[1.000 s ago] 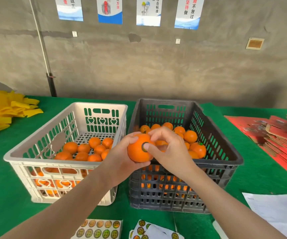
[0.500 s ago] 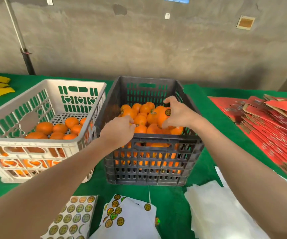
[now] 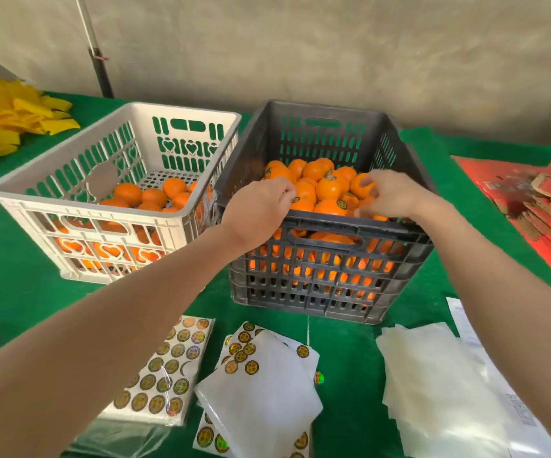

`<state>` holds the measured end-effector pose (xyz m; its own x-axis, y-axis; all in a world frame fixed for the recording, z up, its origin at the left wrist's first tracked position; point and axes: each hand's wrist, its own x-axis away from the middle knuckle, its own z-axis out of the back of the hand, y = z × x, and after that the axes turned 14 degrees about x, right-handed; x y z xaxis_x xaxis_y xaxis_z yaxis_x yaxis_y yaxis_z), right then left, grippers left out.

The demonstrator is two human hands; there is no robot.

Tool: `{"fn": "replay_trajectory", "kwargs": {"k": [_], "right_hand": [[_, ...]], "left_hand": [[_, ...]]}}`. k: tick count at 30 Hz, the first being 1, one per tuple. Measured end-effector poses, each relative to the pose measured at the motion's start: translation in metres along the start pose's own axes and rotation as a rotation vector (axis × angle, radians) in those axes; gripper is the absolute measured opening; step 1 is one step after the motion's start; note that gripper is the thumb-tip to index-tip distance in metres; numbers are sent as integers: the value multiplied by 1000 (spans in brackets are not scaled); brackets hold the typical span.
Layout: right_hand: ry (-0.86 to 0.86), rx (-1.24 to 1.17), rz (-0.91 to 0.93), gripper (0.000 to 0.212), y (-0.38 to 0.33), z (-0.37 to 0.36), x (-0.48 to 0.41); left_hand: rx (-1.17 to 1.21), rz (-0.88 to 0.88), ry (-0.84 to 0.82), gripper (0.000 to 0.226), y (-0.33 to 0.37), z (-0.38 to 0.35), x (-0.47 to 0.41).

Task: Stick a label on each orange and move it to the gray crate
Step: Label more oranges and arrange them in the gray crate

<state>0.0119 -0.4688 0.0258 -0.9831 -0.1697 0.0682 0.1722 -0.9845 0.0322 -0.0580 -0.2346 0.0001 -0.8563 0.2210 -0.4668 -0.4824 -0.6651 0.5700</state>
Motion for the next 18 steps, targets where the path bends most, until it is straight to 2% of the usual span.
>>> {"fn": "replay_trajectory", "kwargs": {"k": [2,3,4,5,6,9,10,13,15,18], "right_hand": [[598,-353,7,20,-22,5,32],[783,-511,102,17,-37,3,49],[831,-621,213,25,-53,-6,67],[749,-671,323,30,-71,-21,83],[567,-642,394,32,-87,-42,94],[-130,-293,422,38,-117,-113,99],[-271,-200,413,45,-121,-135,94],[-432,-27,322,58,-125,-176,78],[-459,34,305,59,-128,-188,74],[-487,88,341,59,-134,-194,75]], "left_hand": [[30,-32,81,25,-3,0,8],[36,-57,118,22,-5,2,15],[38,-87,135,19,-8,4,22],[39,-119,139,15,-12,7,29],[34,-147,140,13,-16,8,37],[-11,-202,212,24,-25,6,61],[-12,-207,242,27,-26,4,69],[27,-127,239,31,-34,-8,105],[111,108,146,31,-44,-16,133],[183,539,-100,27,-66,-28,165]]}}
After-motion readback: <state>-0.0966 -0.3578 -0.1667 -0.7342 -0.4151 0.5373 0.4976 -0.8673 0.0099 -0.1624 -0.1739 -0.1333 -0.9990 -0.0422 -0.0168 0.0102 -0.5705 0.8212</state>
